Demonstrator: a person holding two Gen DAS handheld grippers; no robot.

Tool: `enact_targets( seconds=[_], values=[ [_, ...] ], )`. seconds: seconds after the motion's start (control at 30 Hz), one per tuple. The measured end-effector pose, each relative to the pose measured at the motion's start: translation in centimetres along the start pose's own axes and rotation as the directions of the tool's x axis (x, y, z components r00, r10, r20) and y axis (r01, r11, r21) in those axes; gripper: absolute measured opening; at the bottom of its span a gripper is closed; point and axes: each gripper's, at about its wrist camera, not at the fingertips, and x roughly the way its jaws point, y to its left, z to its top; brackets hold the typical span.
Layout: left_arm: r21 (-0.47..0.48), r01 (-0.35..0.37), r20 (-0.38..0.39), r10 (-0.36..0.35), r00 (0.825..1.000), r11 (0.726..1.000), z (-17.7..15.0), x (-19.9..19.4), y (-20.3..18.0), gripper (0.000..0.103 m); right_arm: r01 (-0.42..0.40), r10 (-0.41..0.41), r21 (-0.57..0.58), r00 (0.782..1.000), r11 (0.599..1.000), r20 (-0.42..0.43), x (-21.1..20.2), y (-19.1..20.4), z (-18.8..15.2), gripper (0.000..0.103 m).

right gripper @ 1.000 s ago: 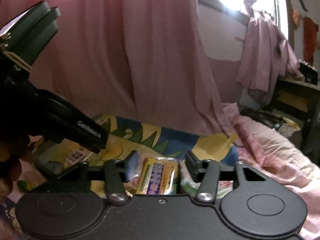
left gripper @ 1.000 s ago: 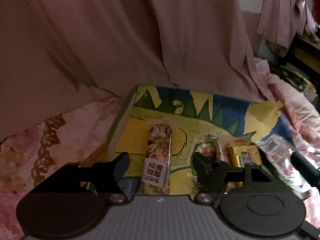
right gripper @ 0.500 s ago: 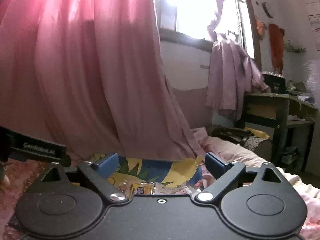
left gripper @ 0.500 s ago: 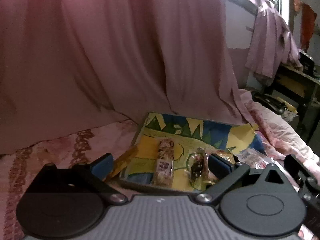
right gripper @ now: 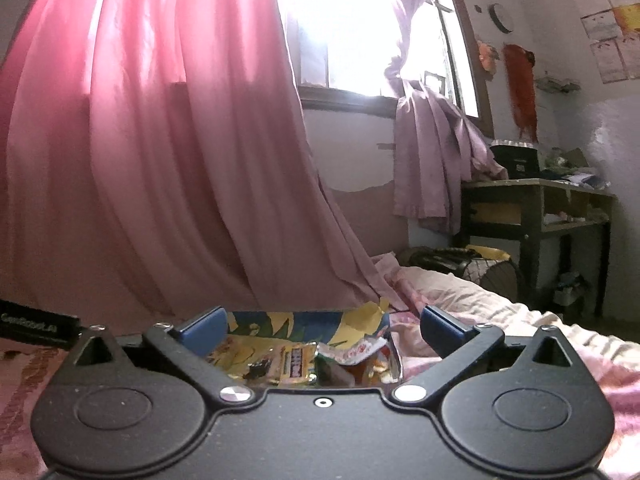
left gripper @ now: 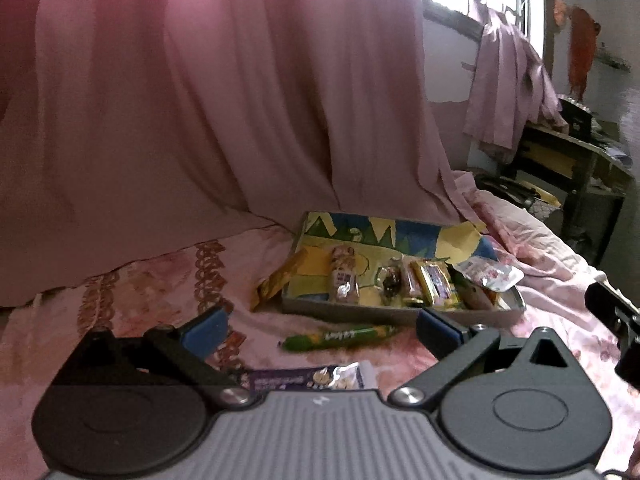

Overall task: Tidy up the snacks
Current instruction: 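Withdraw both tools from the tray back over the remaining snacks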

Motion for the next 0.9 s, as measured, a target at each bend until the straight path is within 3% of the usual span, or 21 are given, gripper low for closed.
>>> enact_targets(
  seconds=[0.43, 0.9],
  values=[
    [0.059, 0.024, -0.021, -0.023, 1.0, 0.998, -5.3, -4.7, 1.6, 0.103, 0.018, -0.015, 0.029, 0.995, 0.999, -0.096, -5.0, 1.9, -2.4, 0.102],
    [0.117, 0.016, -0.073, -0.007, 0.997, 0.993, -8.3, -4.8, 2.4, 0.103, -0.033, 0.031, -0.003, 0.973, 0.999, -0.228, -6.4, 3.7, -4.7, 0.102]
  ],
)
